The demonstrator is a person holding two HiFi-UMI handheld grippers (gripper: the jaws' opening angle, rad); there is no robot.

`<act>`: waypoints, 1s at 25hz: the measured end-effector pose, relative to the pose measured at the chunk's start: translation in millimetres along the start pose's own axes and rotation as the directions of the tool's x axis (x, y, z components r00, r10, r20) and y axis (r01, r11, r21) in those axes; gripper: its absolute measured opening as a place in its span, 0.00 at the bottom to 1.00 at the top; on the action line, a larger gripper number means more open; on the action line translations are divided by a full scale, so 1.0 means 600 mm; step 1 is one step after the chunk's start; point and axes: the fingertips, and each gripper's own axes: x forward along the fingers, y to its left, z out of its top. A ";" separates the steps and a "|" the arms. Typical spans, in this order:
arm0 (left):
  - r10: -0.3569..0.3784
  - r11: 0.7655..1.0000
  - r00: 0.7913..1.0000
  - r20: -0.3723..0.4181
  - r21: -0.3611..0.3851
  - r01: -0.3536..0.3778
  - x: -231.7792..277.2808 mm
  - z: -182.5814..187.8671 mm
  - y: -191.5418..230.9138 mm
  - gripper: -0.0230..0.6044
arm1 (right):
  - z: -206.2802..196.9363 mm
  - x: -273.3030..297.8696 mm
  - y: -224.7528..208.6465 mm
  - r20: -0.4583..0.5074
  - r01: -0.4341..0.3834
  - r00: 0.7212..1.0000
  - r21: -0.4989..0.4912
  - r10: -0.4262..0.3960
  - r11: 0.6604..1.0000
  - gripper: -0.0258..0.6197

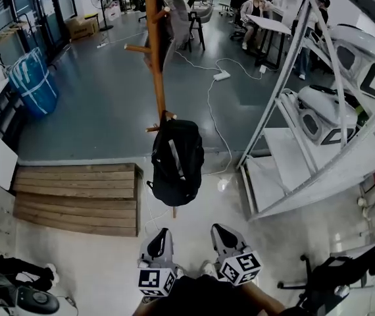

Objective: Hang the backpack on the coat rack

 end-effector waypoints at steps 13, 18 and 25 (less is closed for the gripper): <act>0.005 0.999 1.000 -0.005 0.035 -0.005 0.005 -0.004 -0.047 0.08 | -0.005 -0.026 -0.017 -0.003 -0.040 0.999 0.003 0.040 0.999 0.06; 0.001 1.000 1.000 -0.010 0.028 0.000 0.004 -0.007 -0.052 0.08 | -0.007 -0.031 -0.016 -0.003 -0.048 0.999 0.003 0.048 0.999 0.06; -0.008 1.000 1.000 -0.014 0.022 0.008 0.002 -0.010 -0.056 0.08 | -0.011 -0.037 -0.018 -0.003 -0.040 0.999 0.007 0.040 0.999 0.06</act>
